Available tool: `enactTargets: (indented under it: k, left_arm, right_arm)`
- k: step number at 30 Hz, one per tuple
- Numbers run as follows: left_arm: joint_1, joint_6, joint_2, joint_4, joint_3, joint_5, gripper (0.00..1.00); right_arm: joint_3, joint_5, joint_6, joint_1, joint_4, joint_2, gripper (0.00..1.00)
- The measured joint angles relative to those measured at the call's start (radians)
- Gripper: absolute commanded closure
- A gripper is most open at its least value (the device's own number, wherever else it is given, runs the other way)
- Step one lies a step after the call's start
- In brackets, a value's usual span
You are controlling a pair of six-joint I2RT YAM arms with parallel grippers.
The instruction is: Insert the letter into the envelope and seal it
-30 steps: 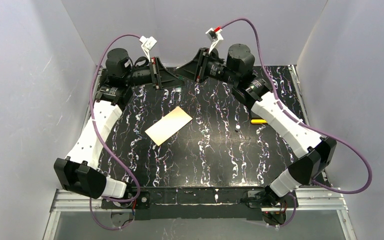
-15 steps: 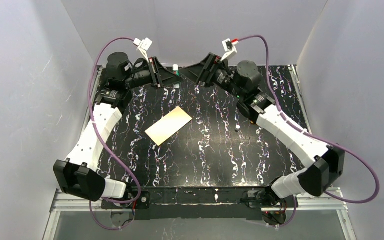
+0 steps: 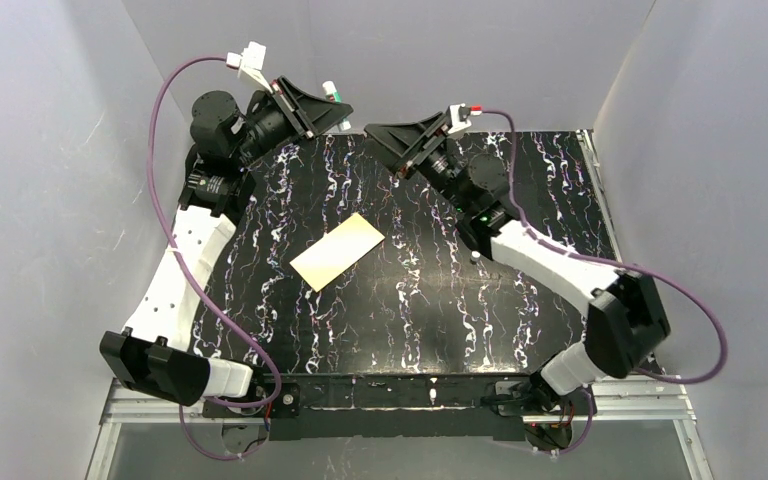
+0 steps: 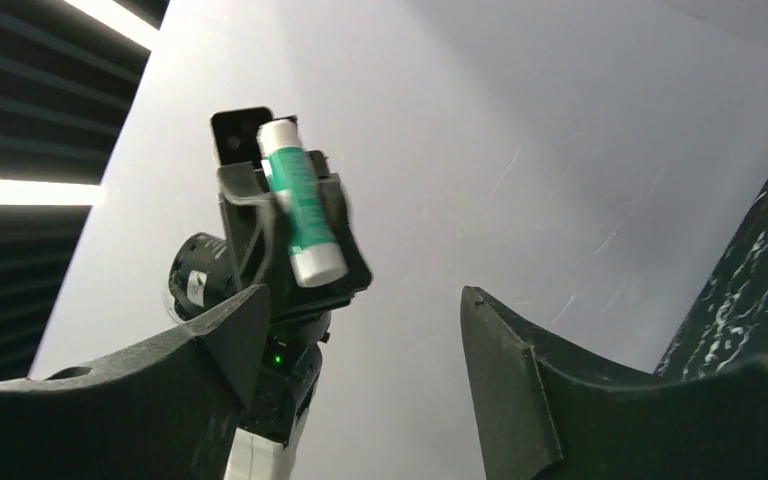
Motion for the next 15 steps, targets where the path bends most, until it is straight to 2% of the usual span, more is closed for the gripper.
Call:
enactTargets:
  k: [2,7,15]
  left_arm:
    - [-0.001,-0.056,0.0,0.034,0.002,-0.025,1.0]
    - [-0.005,-0.153,0.0,0.105,-0.015,-0.085,1.0]
    - [-0.008,-0.189,0.0,0.146,-0.028,-0.117,1.0]
  right_arm:
    - [0.014,-0.005,0.066,0.002,0.047,0.062,0.3]
    - [0.093,-0.003,0.154,0.015,0.116,0.167,0.32]
    - [0.13,0.02,0.232,0.051,0.259,0.186,0.38]
